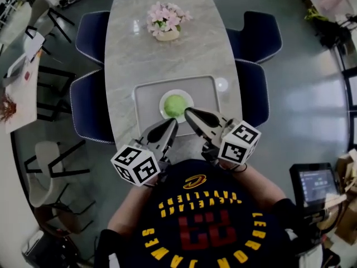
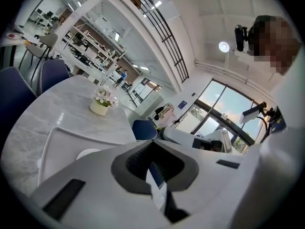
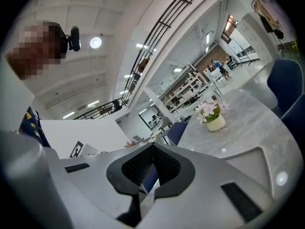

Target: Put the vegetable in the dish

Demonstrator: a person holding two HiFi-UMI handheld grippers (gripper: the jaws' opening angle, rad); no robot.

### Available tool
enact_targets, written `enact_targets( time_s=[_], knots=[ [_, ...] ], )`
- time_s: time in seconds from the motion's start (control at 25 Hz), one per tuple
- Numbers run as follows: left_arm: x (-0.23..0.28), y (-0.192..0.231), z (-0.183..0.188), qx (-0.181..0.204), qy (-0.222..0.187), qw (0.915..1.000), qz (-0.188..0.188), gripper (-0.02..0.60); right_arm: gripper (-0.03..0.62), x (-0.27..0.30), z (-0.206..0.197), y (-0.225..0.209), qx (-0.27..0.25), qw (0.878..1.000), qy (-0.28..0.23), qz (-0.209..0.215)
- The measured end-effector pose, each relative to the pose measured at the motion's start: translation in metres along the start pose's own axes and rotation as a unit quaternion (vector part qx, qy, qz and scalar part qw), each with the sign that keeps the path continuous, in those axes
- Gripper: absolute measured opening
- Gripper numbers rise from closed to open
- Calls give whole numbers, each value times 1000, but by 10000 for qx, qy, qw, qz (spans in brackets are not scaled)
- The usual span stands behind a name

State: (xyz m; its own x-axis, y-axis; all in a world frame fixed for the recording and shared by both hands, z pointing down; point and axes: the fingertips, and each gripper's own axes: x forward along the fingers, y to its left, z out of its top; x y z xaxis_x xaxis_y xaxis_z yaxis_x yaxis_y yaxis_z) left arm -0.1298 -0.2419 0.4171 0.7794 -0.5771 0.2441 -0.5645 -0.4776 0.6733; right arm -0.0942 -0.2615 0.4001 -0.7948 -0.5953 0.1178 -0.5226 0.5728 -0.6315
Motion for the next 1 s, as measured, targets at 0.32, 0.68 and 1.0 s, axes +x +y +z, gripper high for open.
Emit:
enact_targets(
  time_s=[0.32, 0.68, 1.0],
  knots=[
    [-3, 1, -7, -51, 16, 10000, 51, 0, 6, 1, -14, 11, -39, 9996, 23, 272],
    [1, -2, -11, 94, 58, 9999, -21, 0, 6, -1, -18, 10, 6, 9995, 31, 321],
    [3, 2, -17, 84, 89, 9999, -13, 0, 6, -1, -21, 7, 41, 9994, 50, 333]
  ],
)
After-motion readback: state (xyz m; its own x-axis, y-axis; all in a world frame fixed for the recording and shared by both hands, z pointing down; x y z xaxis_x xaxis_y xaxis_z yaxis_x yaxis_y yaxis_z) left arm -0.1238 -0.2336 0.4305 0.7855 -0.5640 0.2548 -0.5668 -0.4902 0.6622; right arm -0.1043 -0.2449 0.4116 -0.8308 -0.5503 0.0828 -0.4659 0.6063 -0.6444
